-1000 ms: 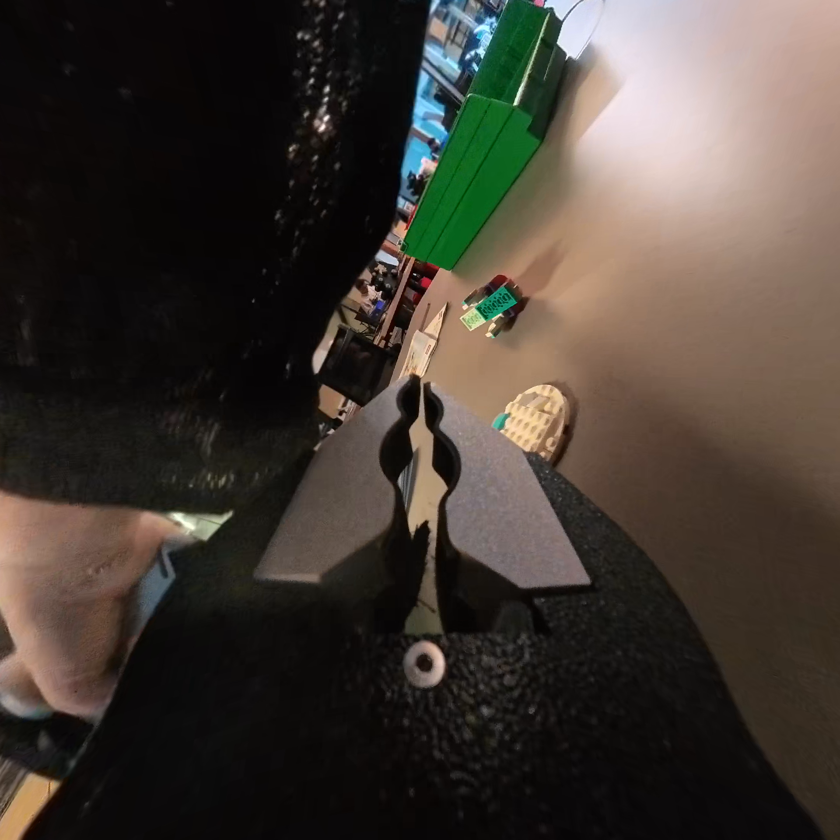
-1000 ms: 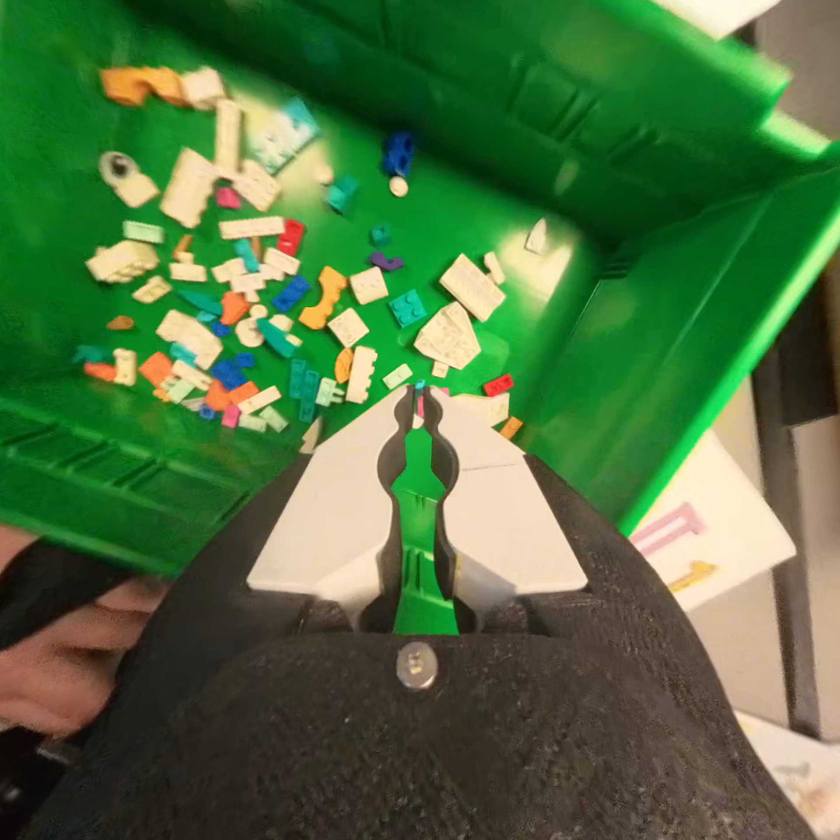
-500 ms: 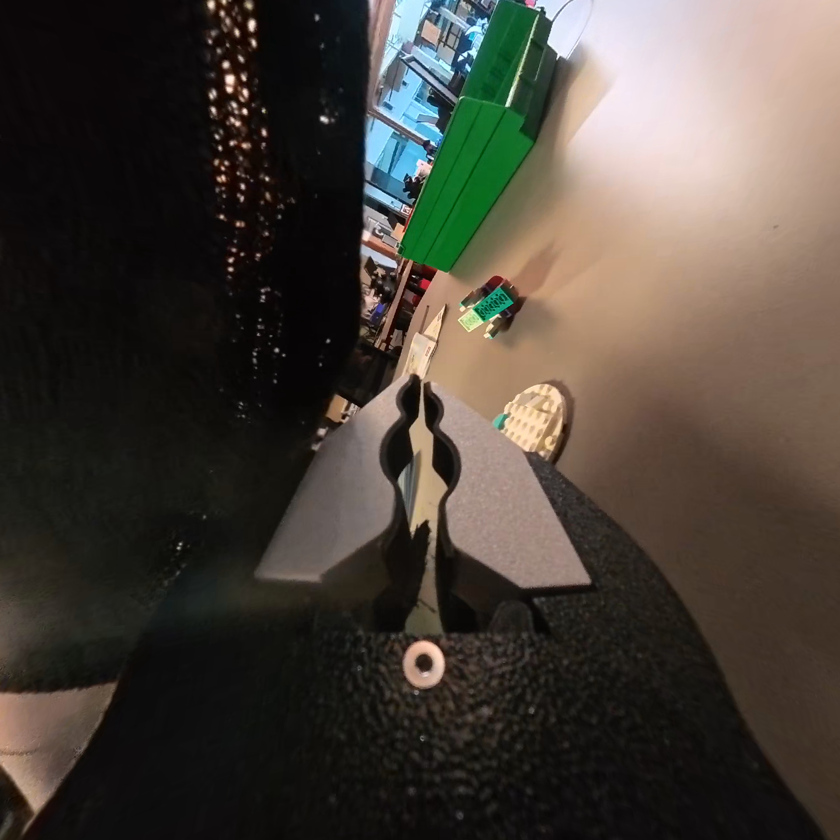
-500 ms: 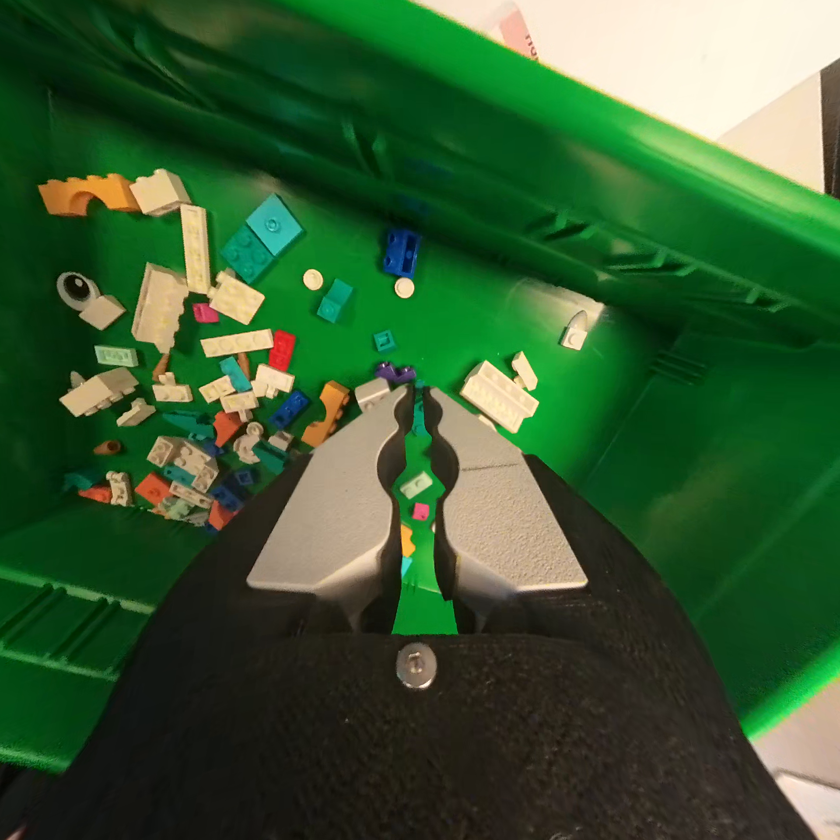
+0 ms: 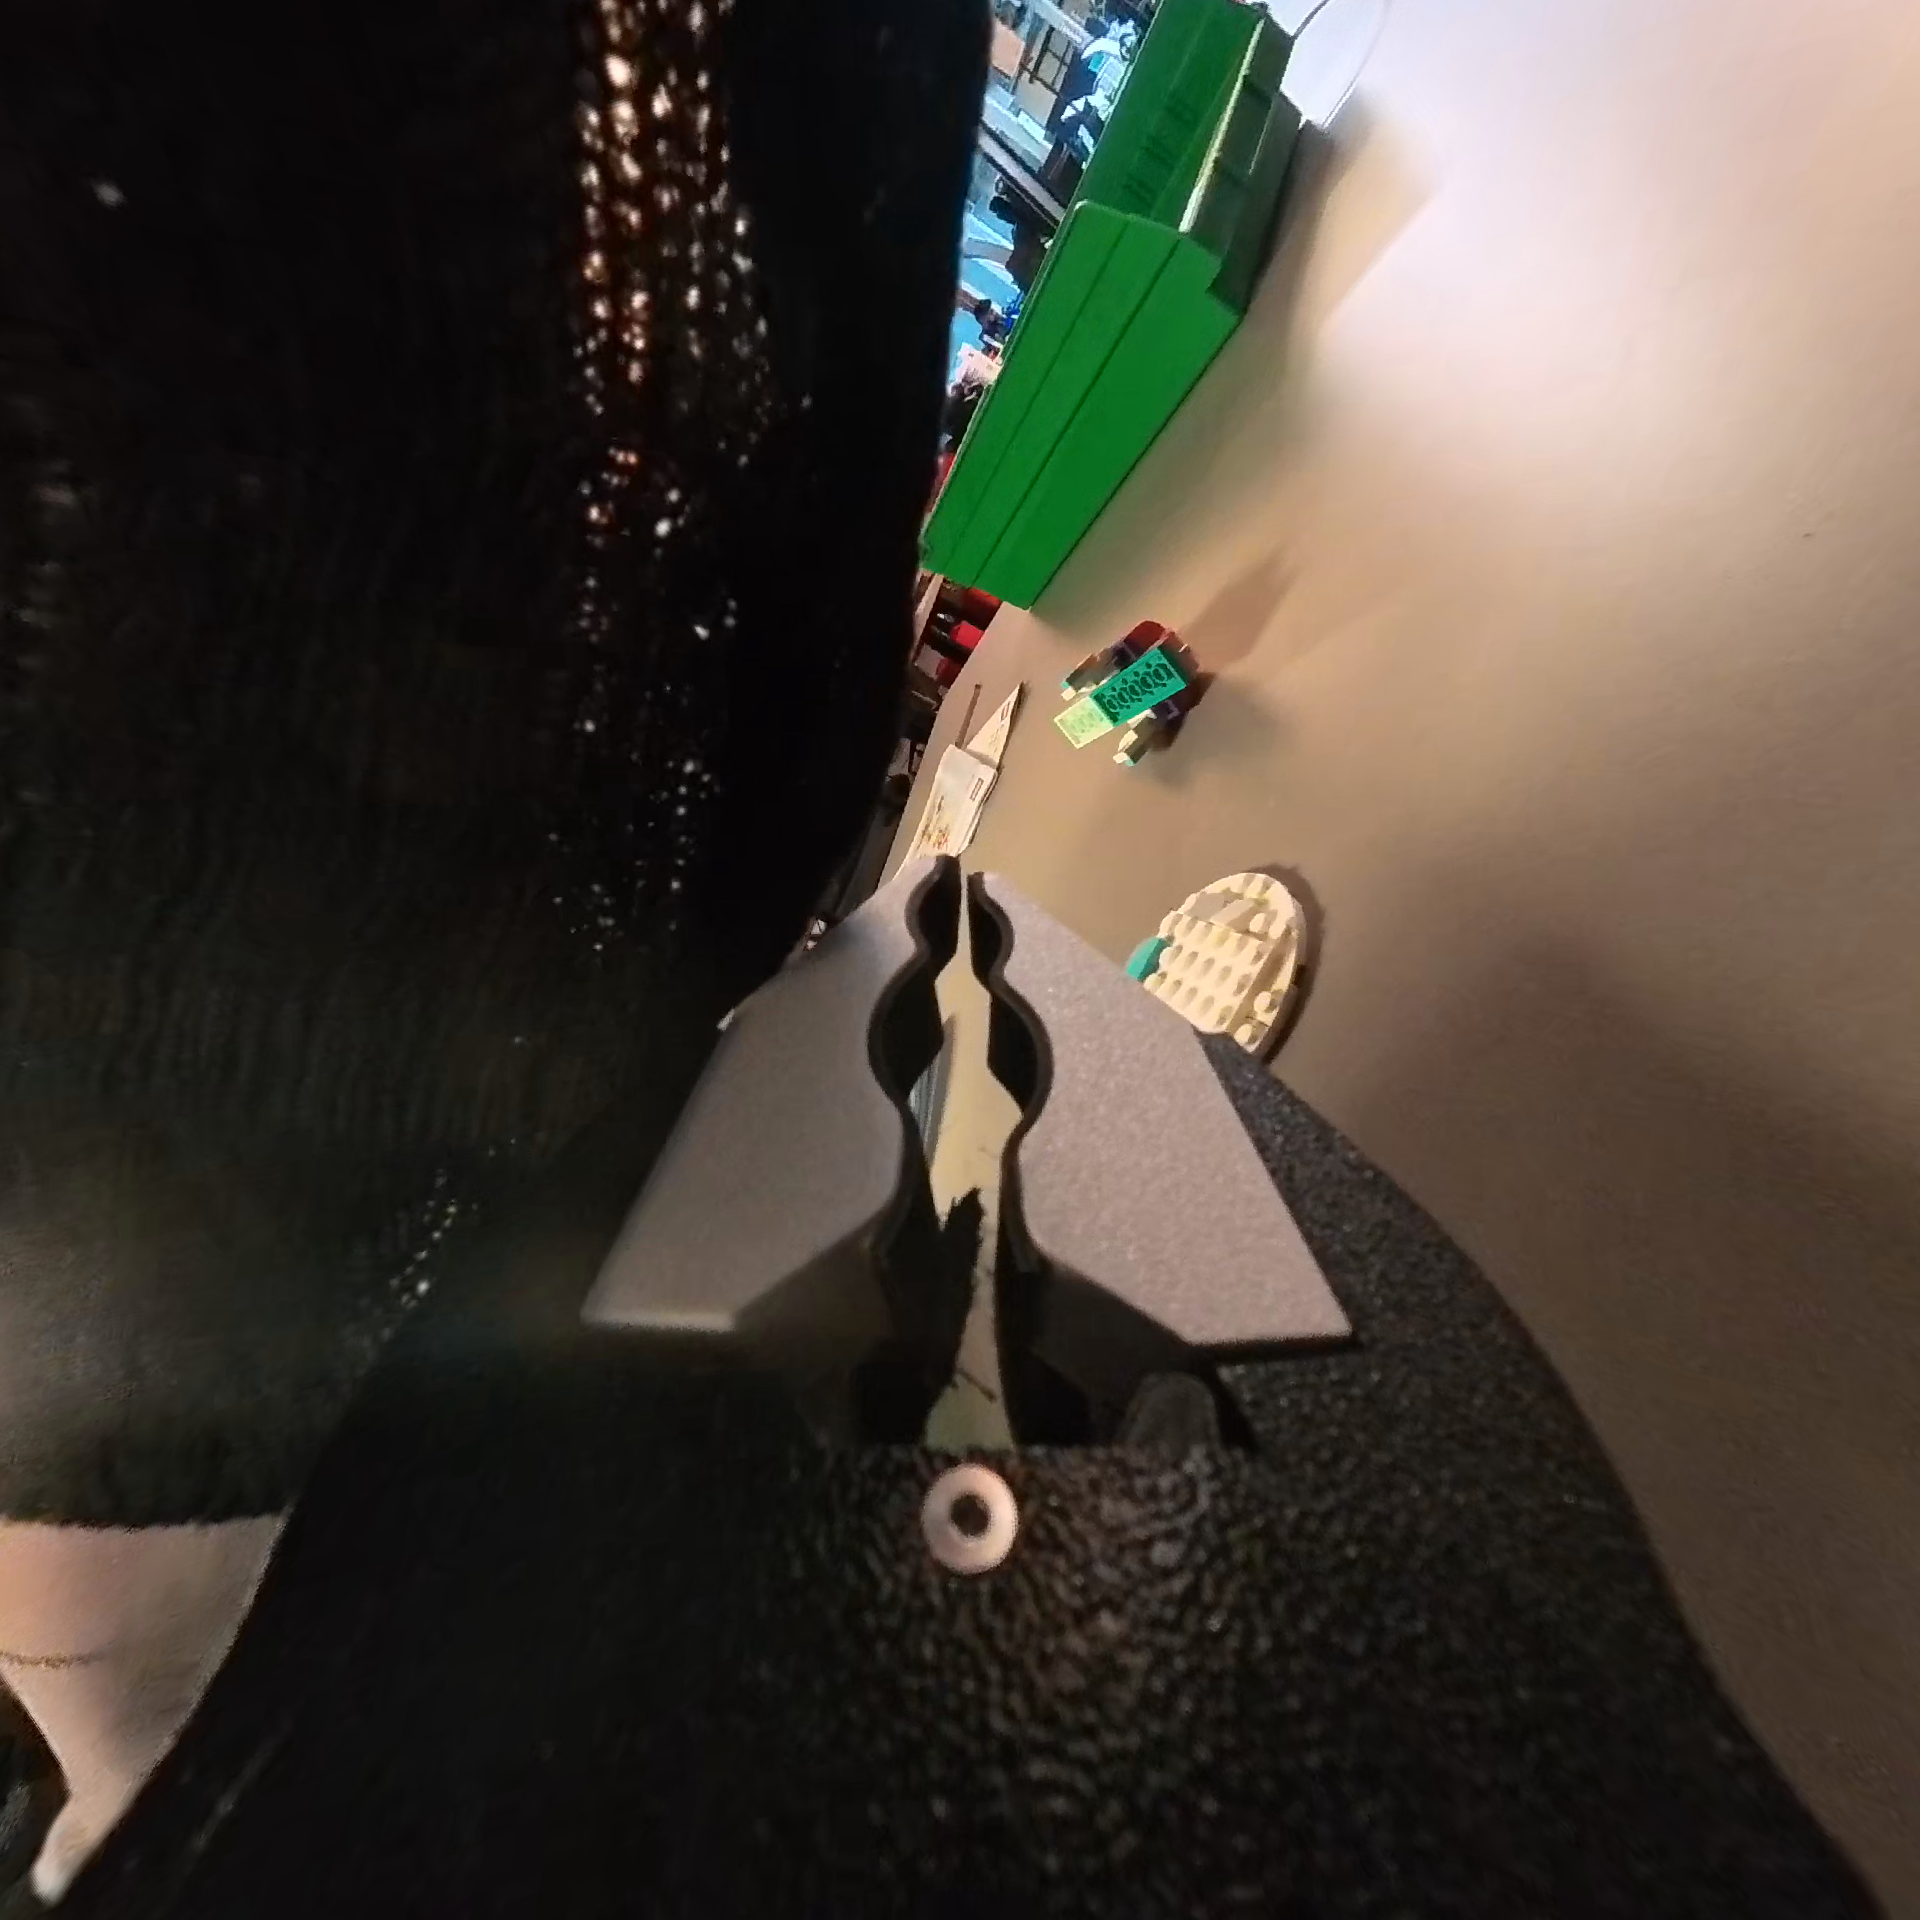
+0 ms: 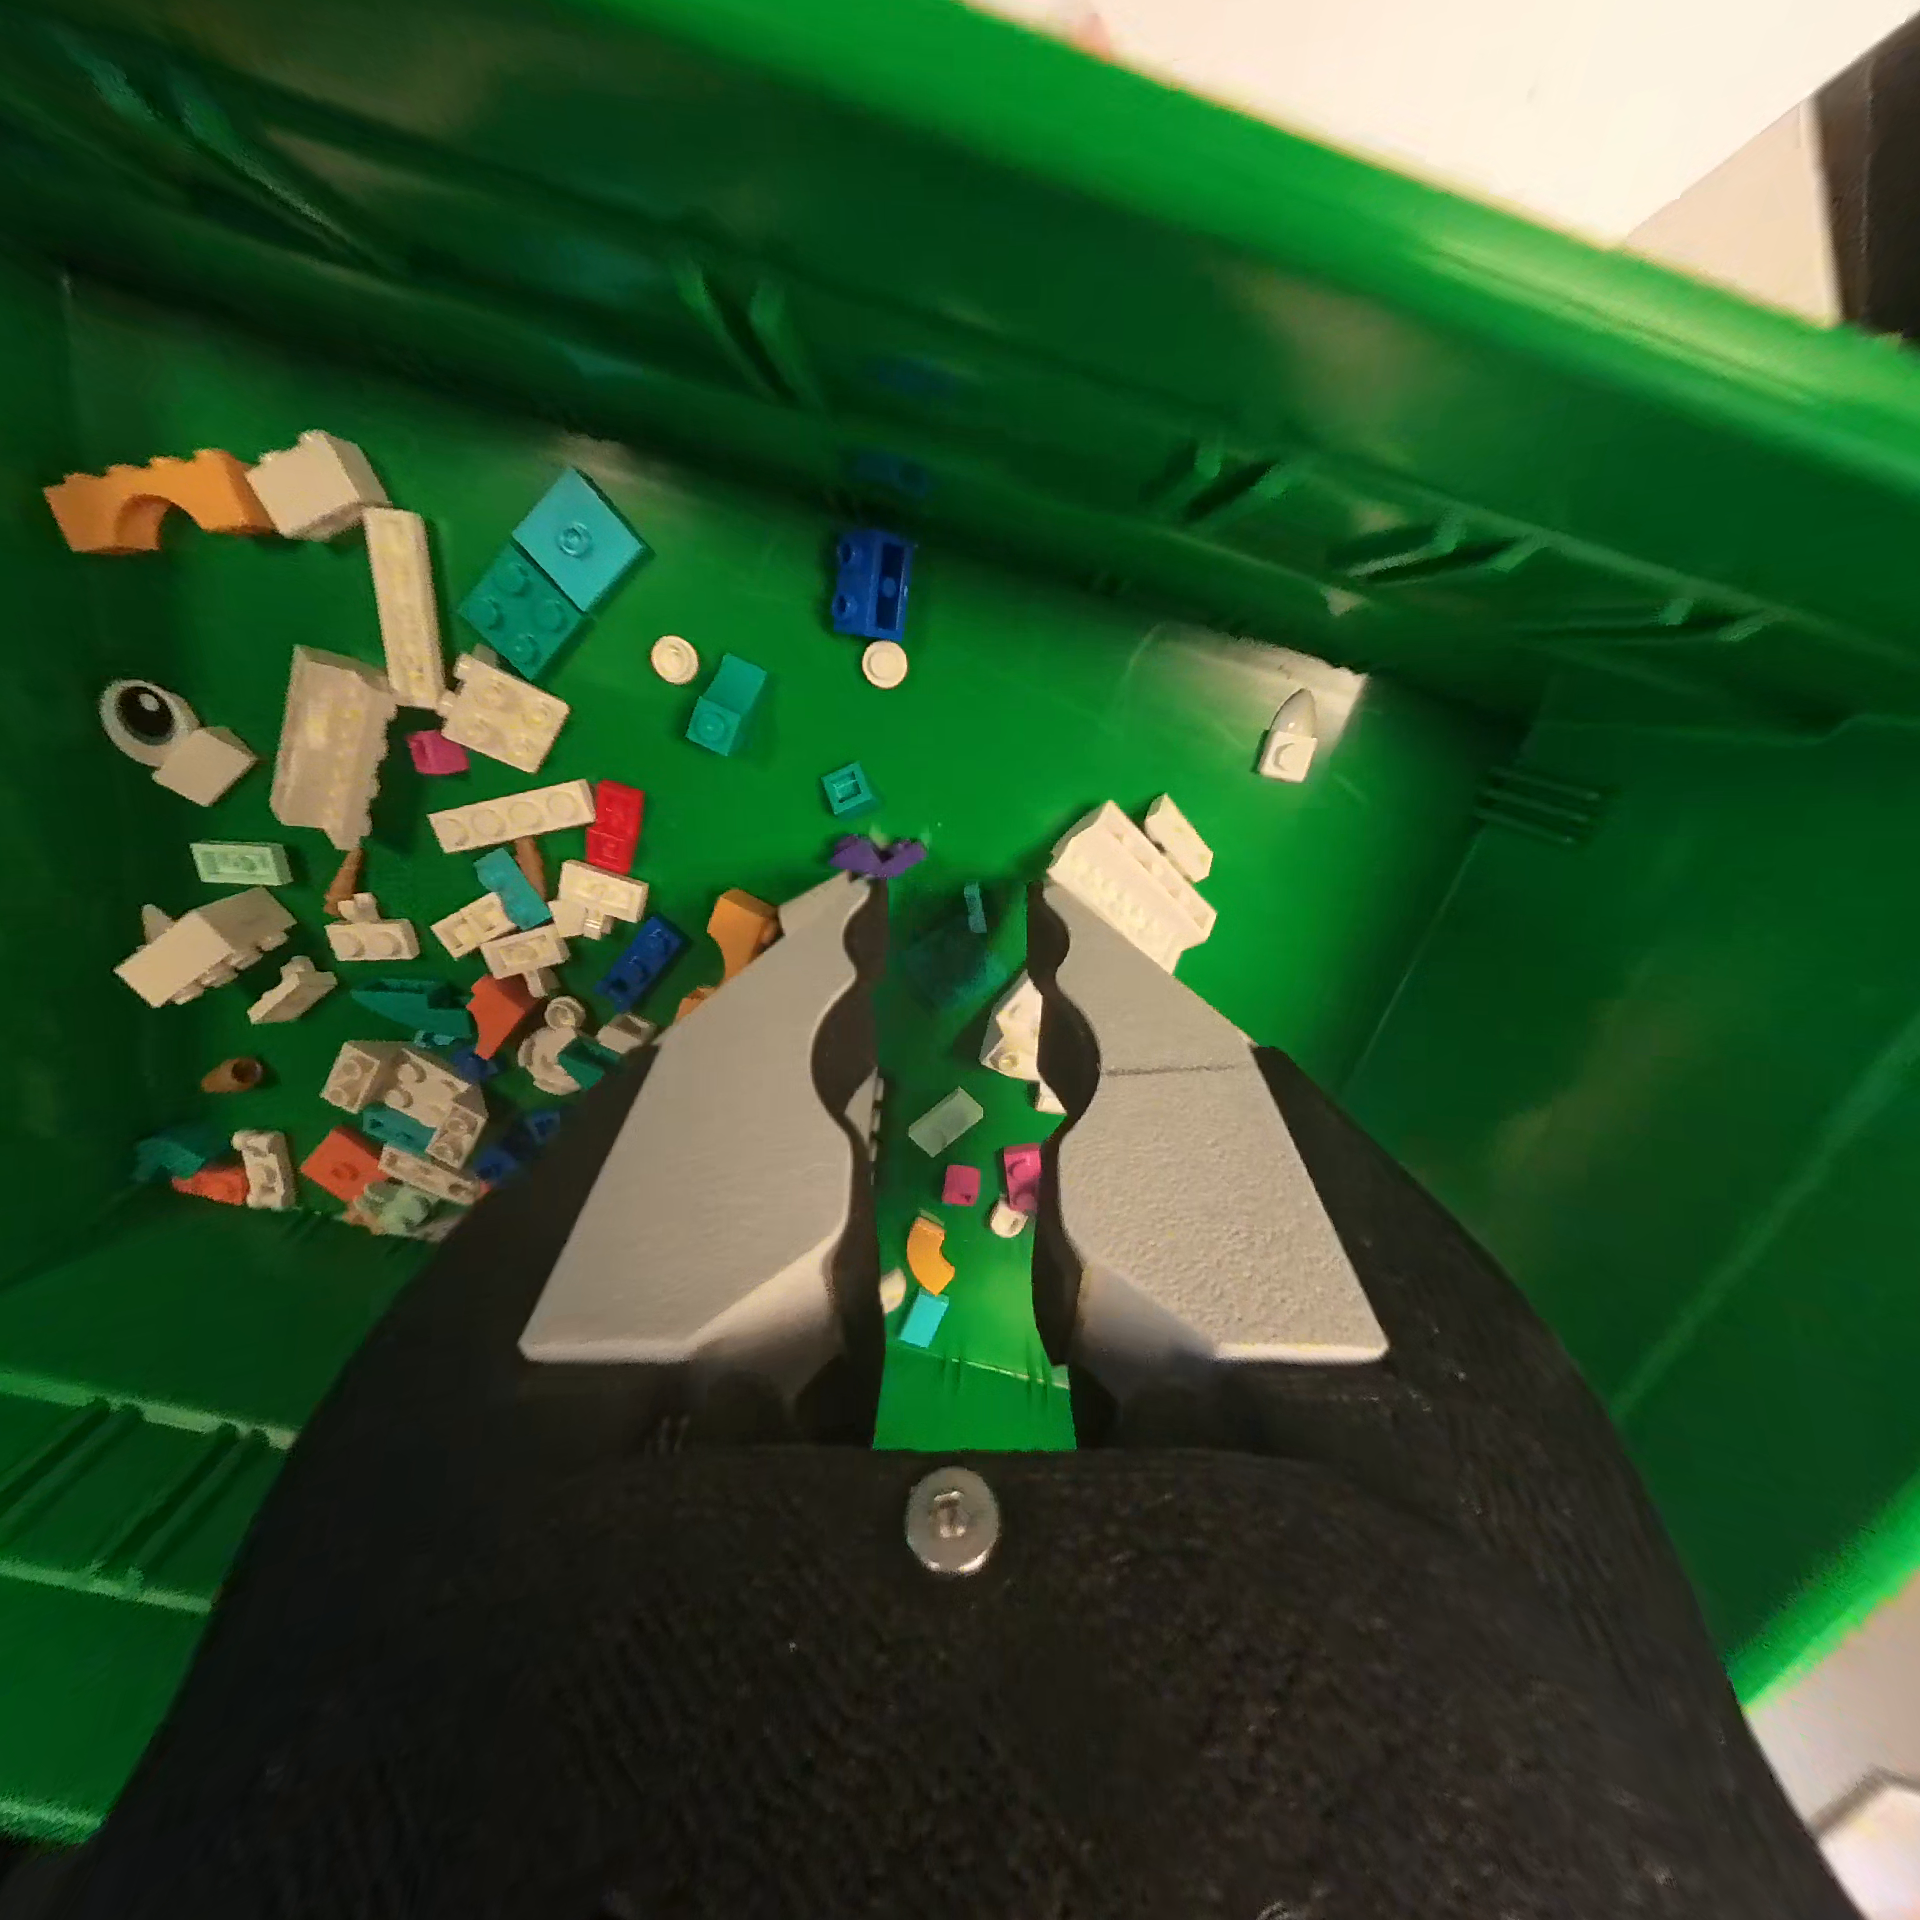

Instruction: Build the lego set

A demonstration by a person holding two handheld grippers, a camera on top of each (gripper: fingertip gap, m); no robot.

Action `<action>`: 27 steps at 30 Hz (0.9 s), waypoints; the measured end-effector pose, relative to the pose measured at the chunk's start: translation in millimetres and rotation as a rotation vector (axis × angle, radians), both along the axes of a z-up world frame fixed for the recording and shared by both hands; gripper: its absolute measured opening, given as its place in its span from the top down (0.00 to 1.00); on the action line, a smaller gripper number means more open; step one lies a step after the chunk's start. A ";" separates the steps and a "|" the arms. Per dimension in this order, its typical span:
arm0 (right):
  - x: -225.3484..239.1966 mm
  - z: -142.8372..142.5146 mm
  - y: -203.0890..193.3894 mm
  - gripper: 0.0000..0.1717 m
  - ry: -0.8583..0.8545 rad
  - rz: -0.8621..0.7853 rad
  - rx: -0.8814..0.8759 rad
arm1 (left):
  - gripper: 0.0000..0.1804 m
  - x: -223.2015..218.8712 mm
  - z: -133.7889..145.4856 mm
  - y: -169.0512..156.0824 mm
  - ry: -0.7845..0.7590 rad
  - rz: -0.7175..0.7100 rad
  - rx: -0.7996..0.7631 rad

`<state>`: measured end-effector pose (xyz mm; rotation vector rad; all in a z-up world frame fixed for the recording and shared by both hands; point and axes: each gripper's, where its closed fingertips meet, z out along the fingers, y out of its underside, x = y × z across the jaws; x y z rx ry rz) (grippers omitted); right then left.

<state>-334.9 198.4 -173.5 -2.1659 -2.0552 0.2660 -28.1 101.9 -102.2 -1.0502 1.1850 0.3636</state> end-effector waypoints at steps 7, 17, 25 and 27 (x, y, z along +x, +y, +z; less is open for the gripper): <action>-6.0 139.2 -21.4 0.85 0.660 0.062 -0.002 | 1.00 -18.8 17.6 4.2 -0.112 0.037 0.014; 237.5 109.0 -71.2 0.95 0.759 0.338 0.221 | 1.00 -53.8 22.7 22.4 -0.227 0.154 -0.082; 290.7 16.1 -76.9 1.00 0.650 0.249 0.109 | 1.00 -47.8 -14.4 28.3 -0.352 0.223 -0.604; 292.5 9.8 -72.8 1.00 0.638 0.238 0.108 | 1.00 -48.2 -17.5 34.6 -0.444 0.263 -0.703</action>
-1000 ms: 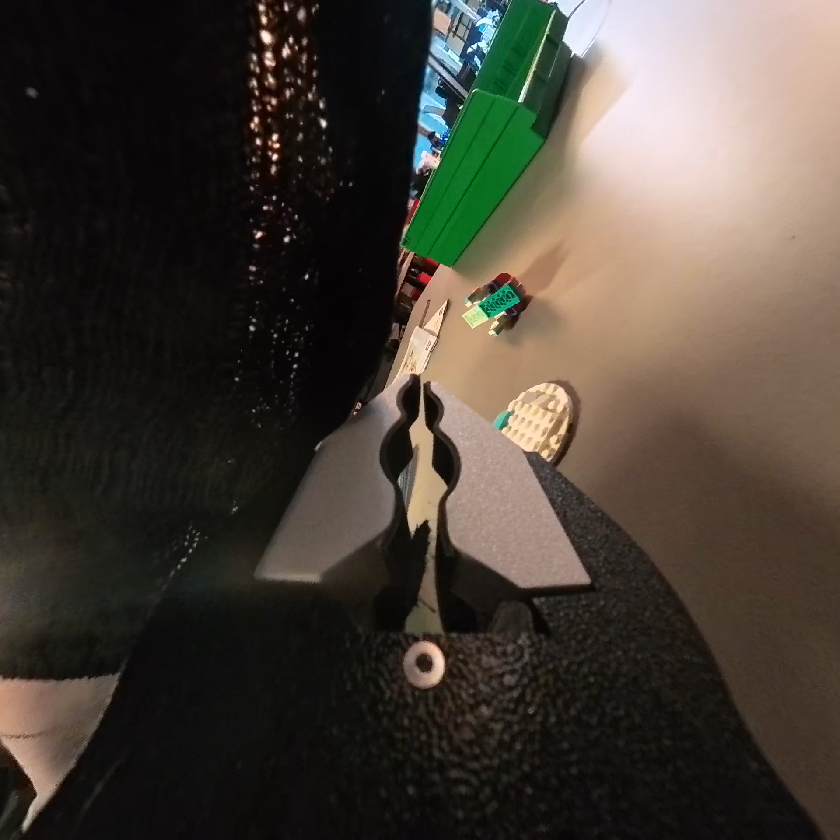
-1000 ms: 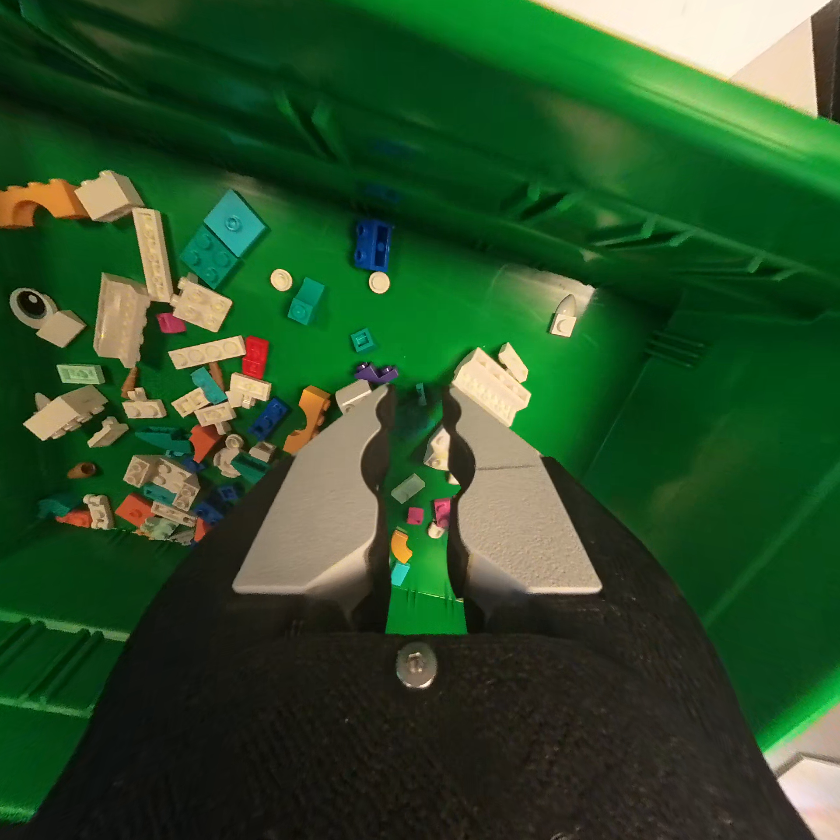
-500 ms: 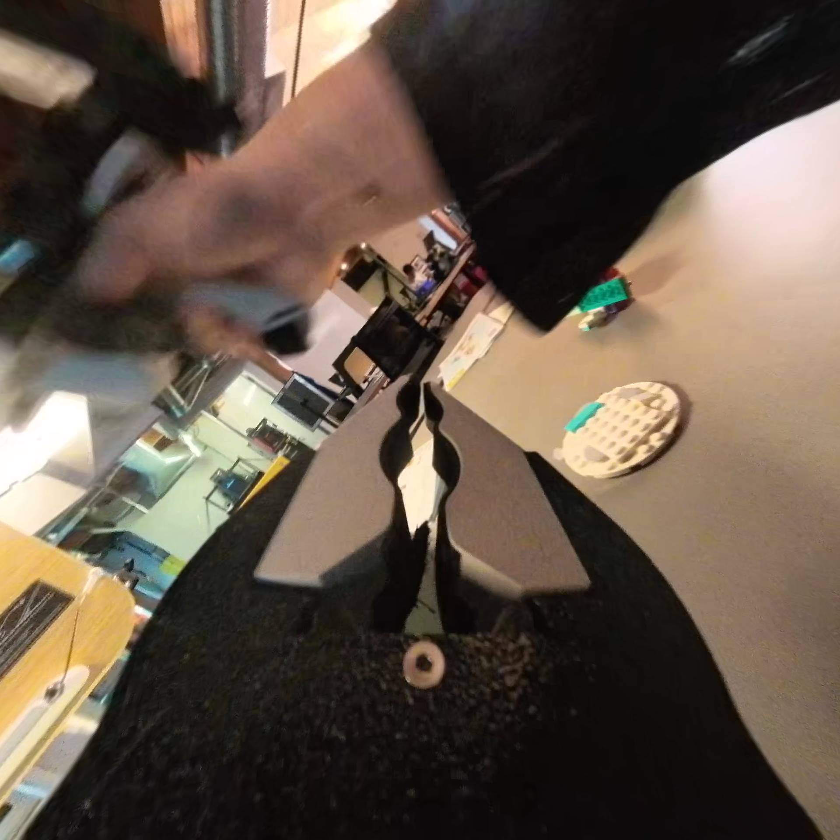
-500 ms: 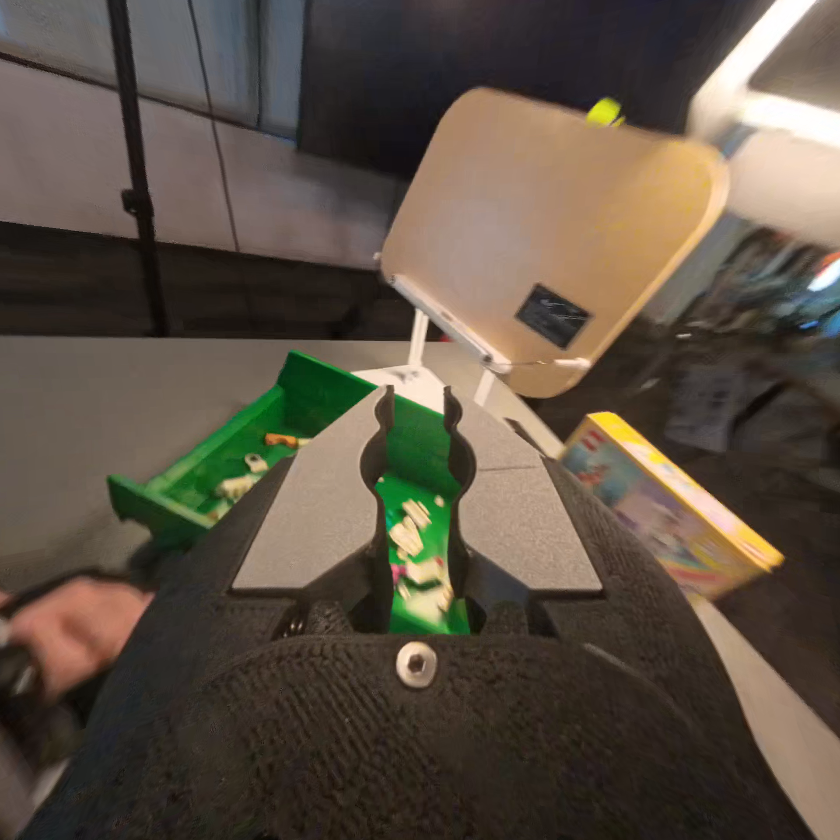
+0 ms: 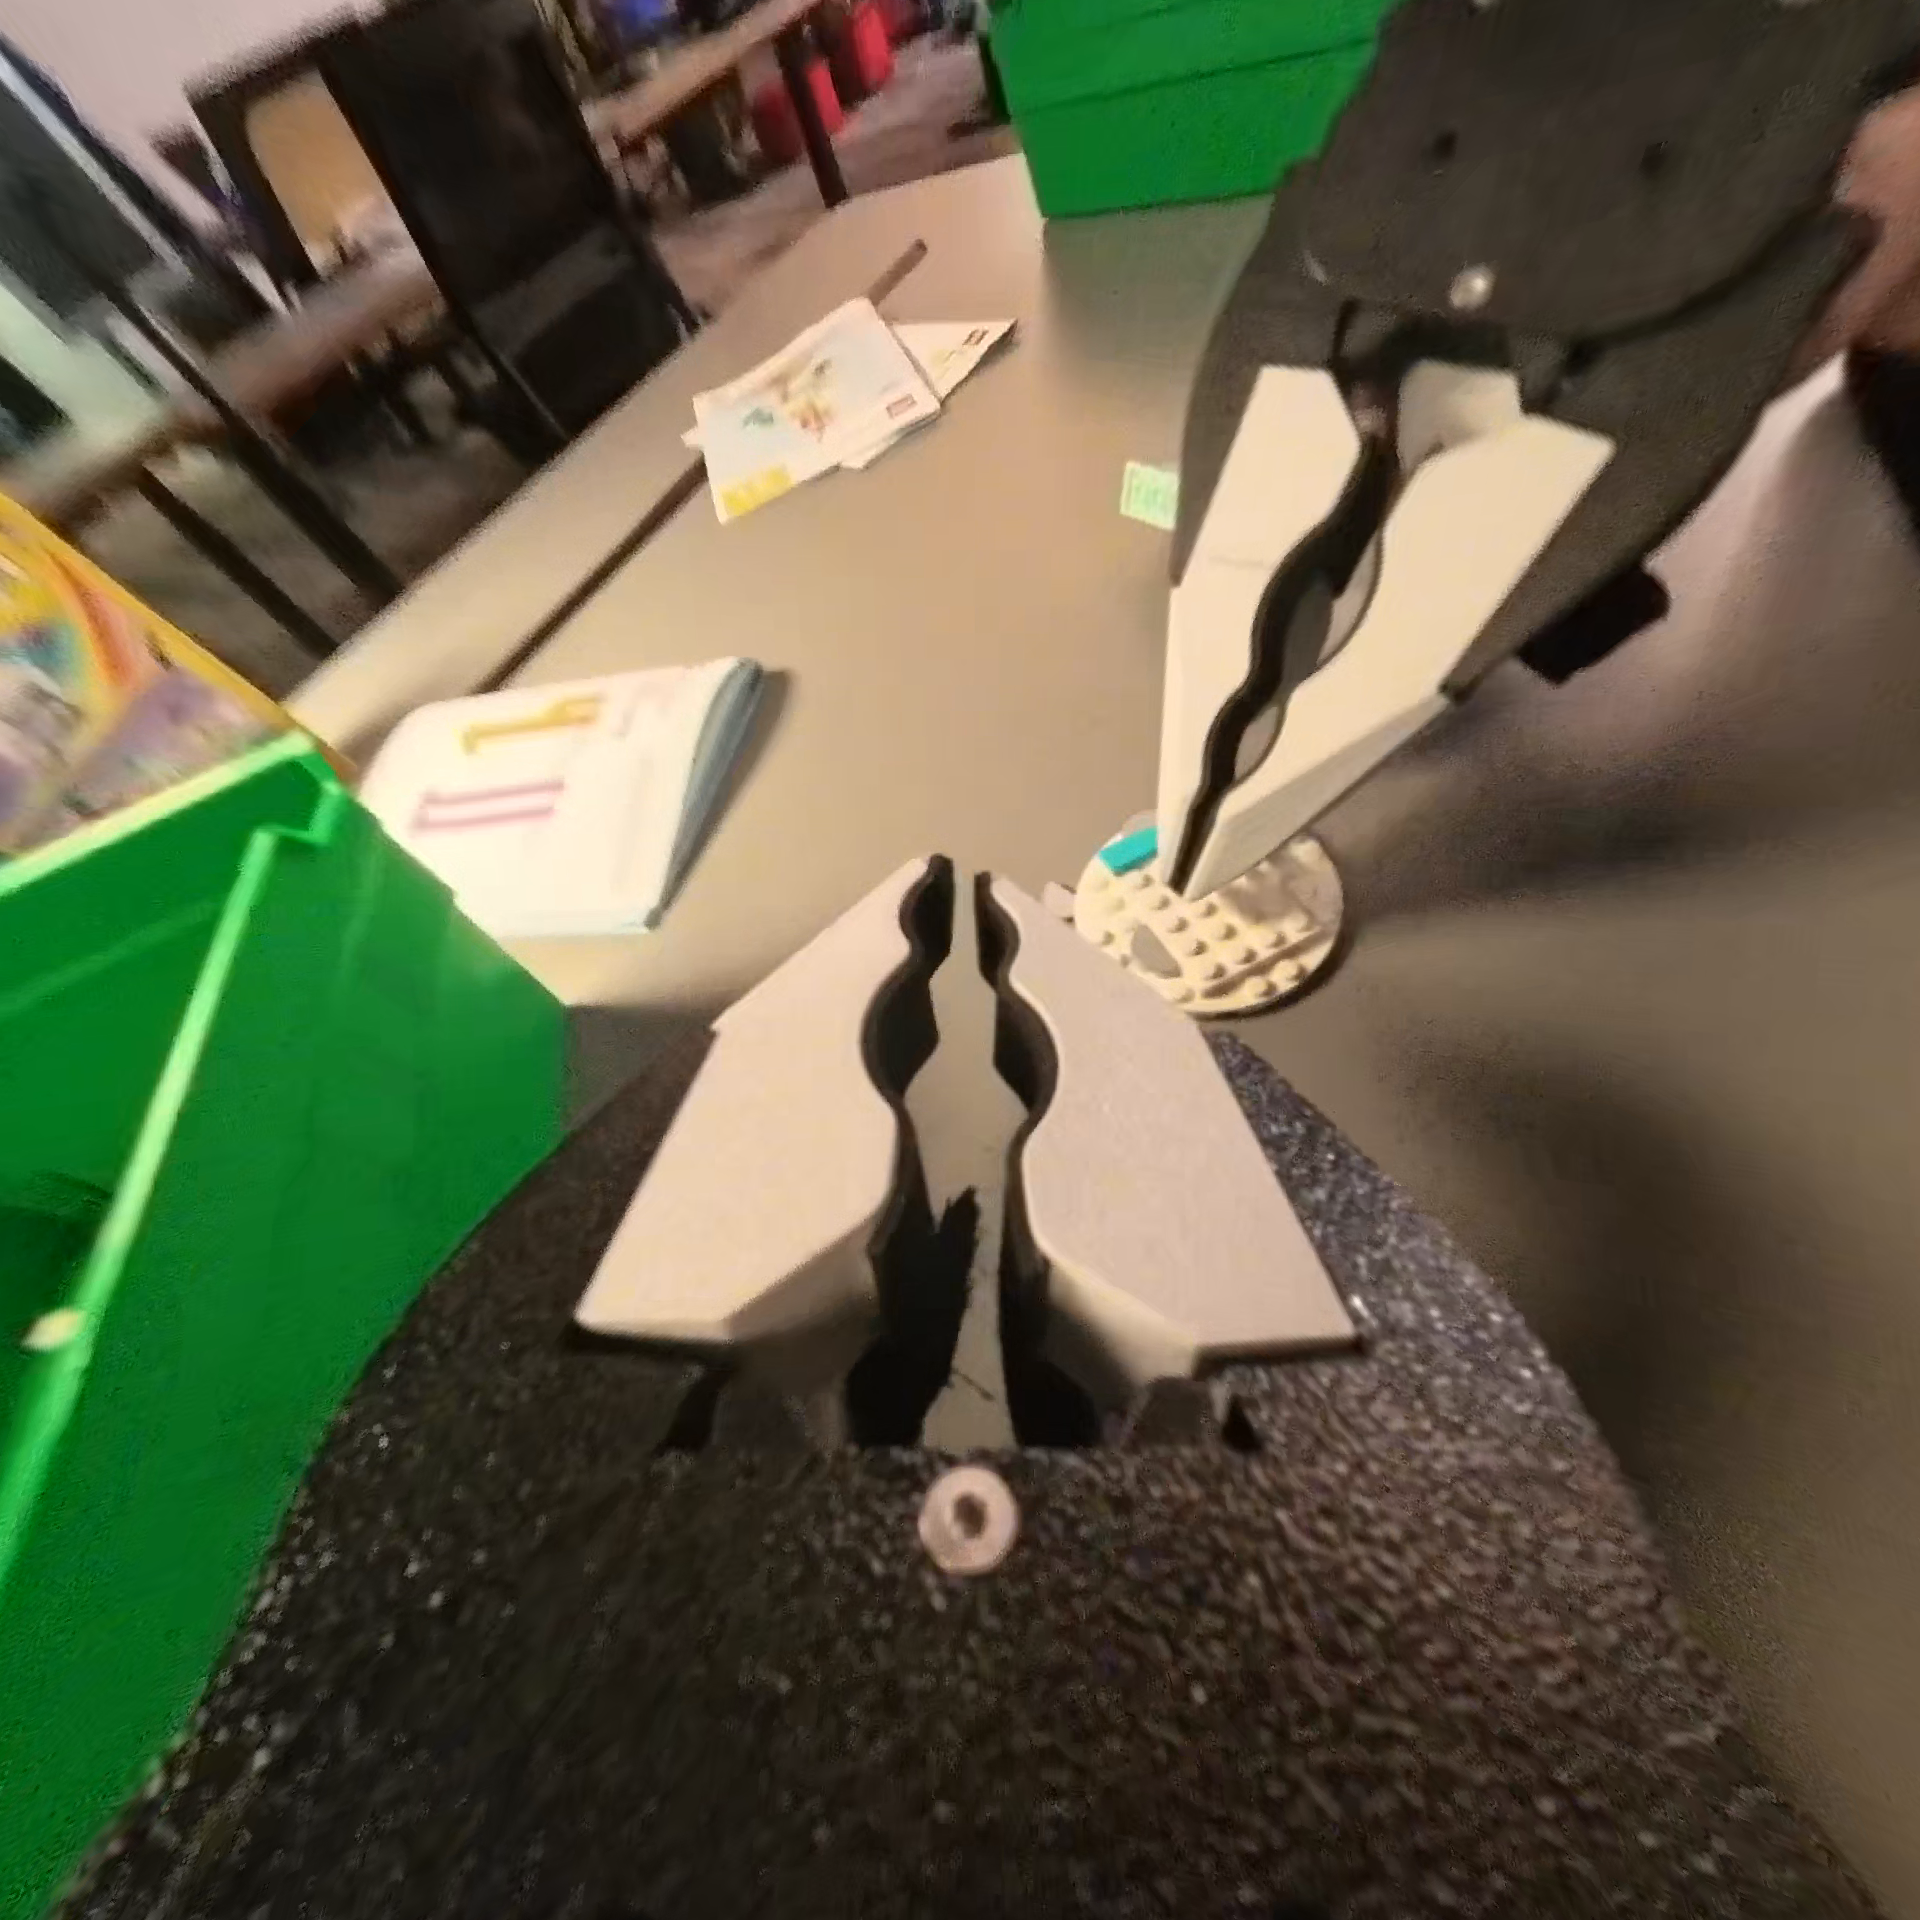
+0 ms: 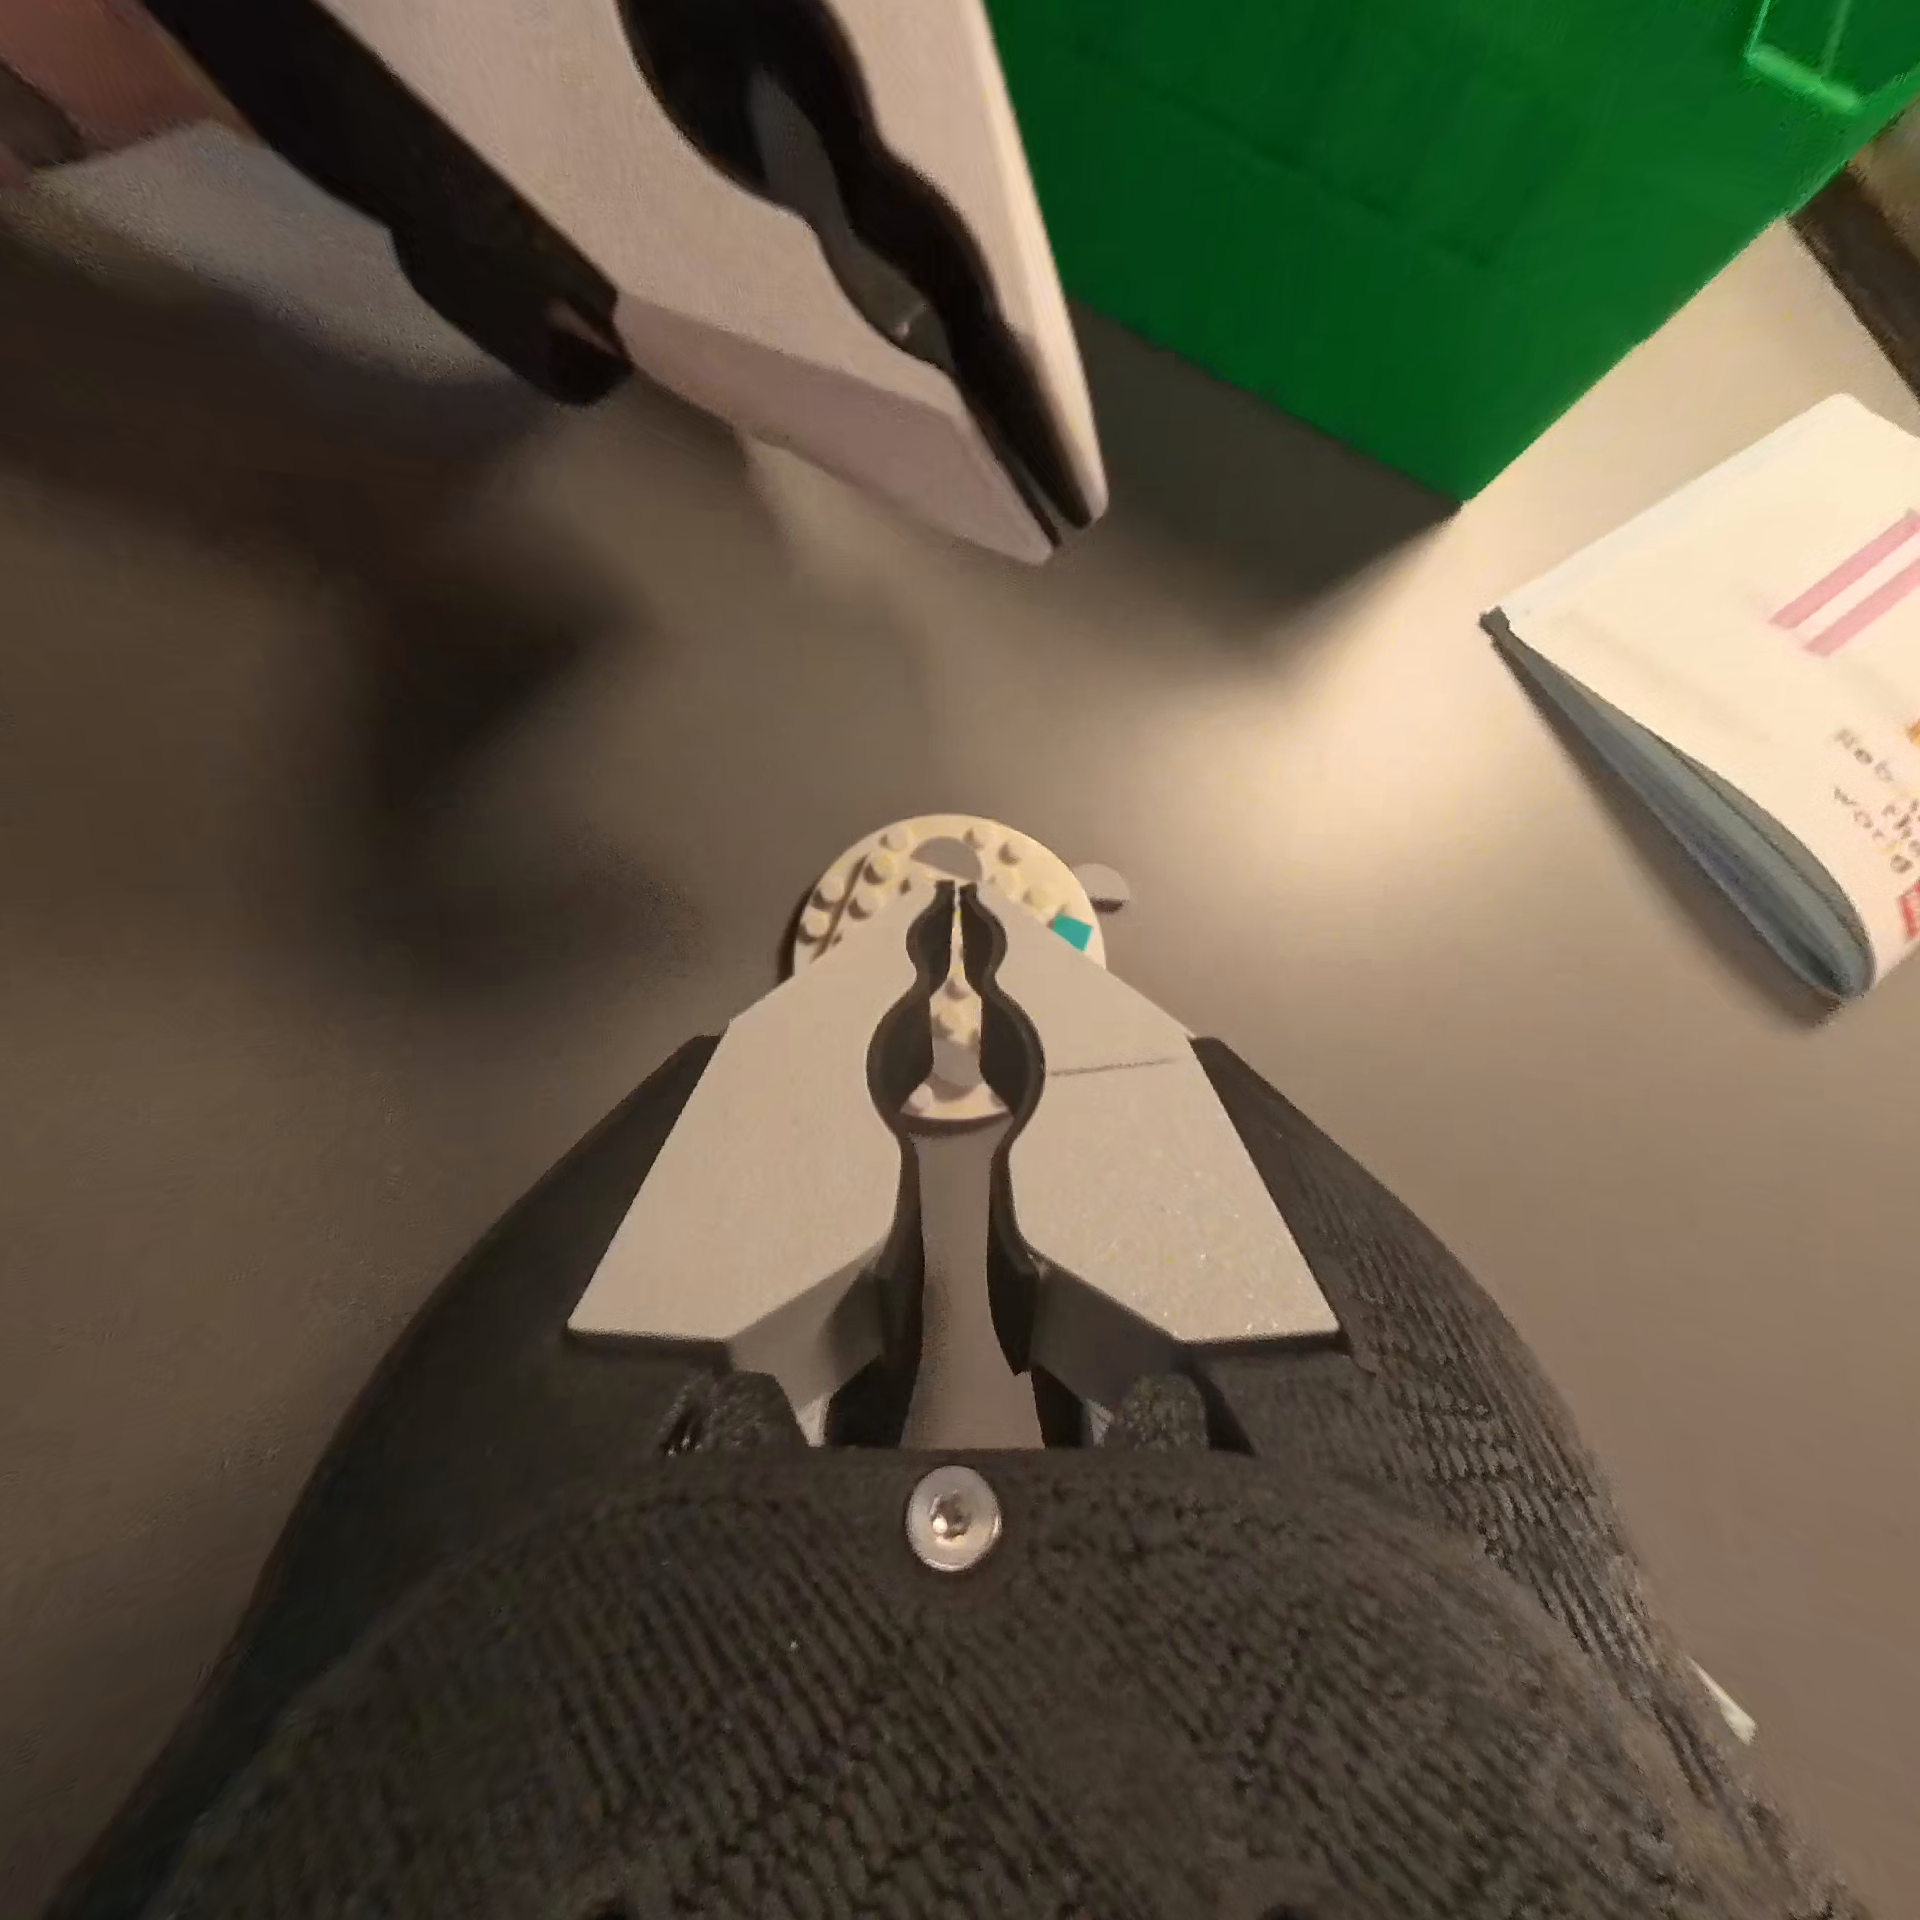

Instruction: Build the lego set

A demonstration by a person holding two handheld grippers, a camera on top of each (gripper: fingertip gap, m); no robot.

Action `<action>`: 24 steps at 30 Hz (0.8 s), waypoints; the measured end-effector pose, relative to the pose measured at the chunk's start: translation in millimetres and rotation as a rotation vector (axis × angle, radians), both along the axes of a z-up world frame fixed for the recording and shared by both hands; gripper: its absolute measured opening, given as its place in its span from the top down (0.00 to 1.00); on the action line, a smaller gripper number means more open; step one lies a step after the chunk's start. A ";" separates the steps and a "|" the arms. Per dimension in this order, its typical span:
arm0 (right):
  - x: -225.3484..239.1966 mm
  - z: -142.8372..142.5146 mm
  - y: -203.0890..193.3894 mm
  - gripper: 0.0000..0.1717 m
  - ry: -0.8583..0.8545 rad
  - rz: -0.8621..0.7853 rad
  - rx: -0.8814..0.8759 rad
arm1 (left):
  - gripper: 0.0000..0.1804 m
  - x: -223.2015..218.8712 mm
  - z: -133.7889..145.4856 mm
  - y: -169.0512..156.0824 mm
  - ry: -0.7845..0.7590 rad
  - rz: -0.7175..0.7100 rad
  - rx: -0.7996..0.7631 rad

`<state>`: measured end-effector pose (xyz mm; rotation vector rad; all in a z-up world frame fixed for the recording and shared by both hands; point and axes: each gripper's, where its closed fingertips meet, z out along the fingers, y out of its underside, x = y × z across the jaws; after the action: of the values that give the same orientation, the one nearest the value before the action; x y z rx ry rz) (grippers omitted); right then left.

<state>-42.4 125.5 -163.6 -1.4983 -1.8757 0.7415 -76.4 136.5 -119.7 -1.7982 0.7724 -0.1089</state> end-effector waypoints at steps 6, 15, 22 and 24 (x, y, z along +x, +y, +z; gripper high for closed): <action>21.1 -7.7 -20.8 1.00 -0.085 0.119 -0.080 | 0.92 9.7 -29.8 4.5 -0.042 -0.072 -0.225; 38.5 57.3 -21.4 0.98 0.347 0.236 -0.050 | 0.89 32.1 -48.3 -4.5 -0.070 -0.194 -0.391; 64.3 129.1 58.8 0.97 0.850 -0.170 0.193 | 0.88 23.2 -31.5 -37.4 -0.045 -0.288 -0.310; 71.0 135.1 67.1 0.97 0.896 -0.227 0.200 | 0.87 17.8 -35.4 -41.6 -0.042 -0.282 -0.343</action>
<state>28.6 192.6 -28.5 -0.9733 -1.0458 0.8853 -58.5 94.9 -155.1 -1.9886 1.0206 -0.4891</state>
